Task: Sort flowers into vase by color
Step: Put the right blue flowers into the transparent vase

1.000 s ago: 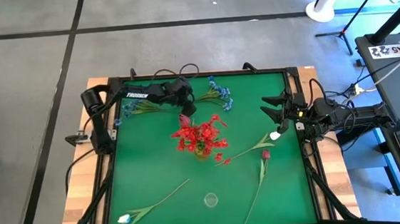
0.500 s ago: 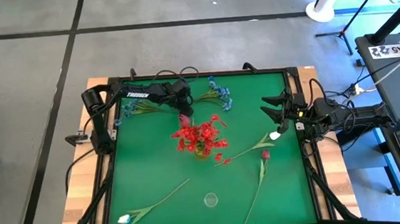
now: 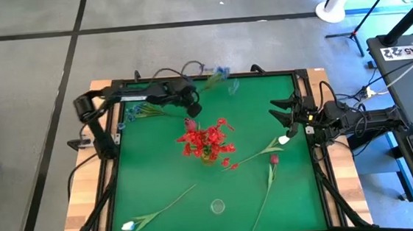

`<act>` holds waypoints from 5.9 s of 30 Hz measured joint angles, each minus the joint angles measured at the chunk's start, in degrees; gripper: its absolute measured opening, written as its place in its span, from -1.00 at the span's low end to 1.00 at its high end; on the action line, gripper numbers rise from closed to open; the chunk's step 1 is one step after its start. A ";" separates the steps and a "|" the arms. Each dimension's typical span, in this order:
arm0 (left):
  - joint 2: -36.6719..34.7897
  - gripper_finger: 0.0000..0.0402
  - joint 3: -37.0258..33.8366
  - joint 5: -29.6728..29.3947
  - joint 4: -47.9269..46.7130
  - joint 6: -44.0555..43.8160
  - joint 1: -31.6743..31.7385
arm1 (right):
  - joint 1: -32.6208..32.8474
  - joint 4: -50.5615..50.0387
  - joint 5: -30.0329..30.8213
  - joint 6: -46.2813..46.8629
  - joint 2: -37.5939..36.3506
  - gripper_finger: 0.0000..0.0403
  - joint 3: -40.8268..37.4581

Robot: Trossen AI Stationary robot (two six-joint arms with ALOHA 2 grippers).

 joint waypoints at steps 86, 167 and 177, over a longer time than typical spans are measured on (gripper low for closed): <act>-20.23 -1.00 0.04 -6.54 29.95 -9.99 -39.47 | 3.39 25.08 -18.95 4.24 55.96 -0.02 43.32; -21.26 -1.00 0.00 -15.58 34.98 -6.84 -43.16 | 3.39 22.40 -18.86 2.83 54.45 -0.02 43.30; -21.33 -1.00 0.00 -13.50 33.80 -8.74 -43.16 | 3.39 22.37 -19.15 2.82 54.45 -0.02 43.30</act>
